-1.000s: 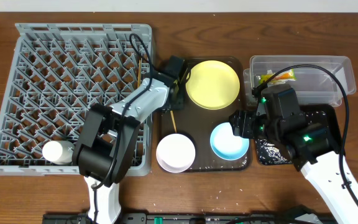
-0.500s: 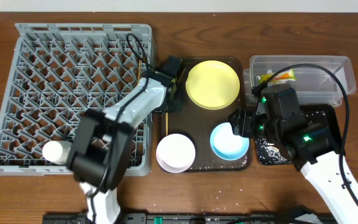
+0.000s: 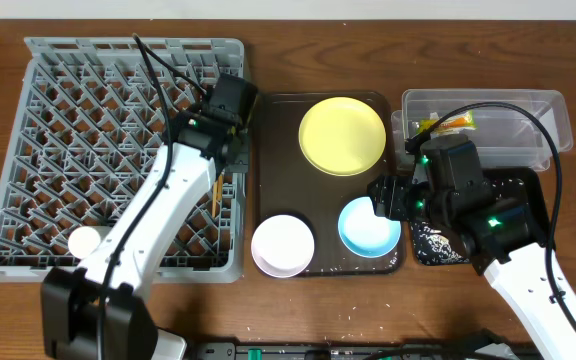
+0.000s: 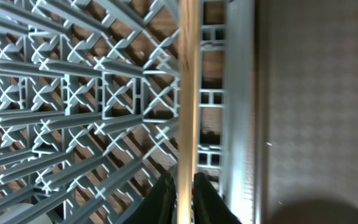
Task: Sort waste into correct bins and load items into the dishwasher
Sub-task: 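Lift the chopstick and insert it upright into the dish rack, then grasp the blue bowl rim with left gripper and lift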
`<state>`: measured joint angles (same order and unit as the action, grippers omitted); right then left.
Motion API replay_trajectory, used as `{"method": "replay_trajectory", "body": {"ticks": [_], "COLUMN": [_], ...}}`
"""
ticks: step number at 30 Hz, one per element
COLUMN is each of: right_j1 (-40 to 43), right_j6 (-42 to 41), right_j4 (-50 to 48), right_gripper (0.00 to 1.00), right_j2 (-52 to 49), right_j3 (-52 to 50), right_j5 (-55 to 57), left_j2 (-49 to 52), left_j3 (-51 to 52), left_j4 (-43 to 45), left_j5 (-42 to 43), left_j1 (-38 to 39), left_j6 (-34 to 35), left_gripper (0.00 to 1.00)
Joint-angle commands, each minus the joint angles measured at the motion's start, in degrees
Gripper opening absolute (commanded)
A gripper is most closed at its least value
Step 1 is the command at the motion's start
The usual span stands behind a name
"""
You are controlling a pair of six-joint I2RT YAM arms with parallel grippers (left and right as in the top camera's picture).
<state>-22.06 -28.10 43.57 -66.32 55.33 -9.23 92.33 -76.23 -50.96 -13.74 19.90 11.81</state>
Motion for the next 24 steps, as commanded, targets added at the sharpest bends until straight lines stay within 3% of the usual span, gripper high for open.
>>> {"method": "replay_trajectory", "body": {"ticks": [1,2,5,10,13,16,21,24], "right_j1": [0.26,0.26,0.26,0.26,0.66,3.85,18.93,21.86], "right_j6": [-0.59,-0.59,-0.59,-0.59,-3.15,-9.92,-11.02,-10.80], "right_j4": [-0.09,-0.07,-0.04,-0.07,0.72,5.09,10.40,11.26], "right_gripper": [0.69,0.69,0.69,0.70,0.71,0.79,0.91,0.99], "right_j2": [-0.07,-0.07,-0.07,-0.07,-0.07,-0.04,-0.04,-0.04], "right_j3": [0.11,0.11,0.11,0.11,0.11,0.11,0.11,0.11], "right_j5": [-0.07,-0.07,-0.07,-0.02,1.14,6.27,7.48,7.50], "left_j2": [0.85,0.39,-2.34,-4.46,-1.01,4.17,14.71,17.00], "left_j3": [0.50,0.35,-0.52,-0.87,-0.76,-0.76,-0.76,-0.76], "left_j4": [0.20,0.13,-0.44,2.64,3.50,5.29,9.97,10.93], "left_j5": [3.98,6.01,10.67,29.99,30.21,30.23,34.40,34.51], "left_j1": [-0.52,-0.35,0.72,6.05,12.28,15.65,19.58,20.81], "left_j6": [-2.27,-2.36,-2.32,-1.46,0.87,1.95,3.52,3.50], "left_gripper": [0.17,0.24,0.30,0.38,0.47,0.48,0.49,0.49]}}
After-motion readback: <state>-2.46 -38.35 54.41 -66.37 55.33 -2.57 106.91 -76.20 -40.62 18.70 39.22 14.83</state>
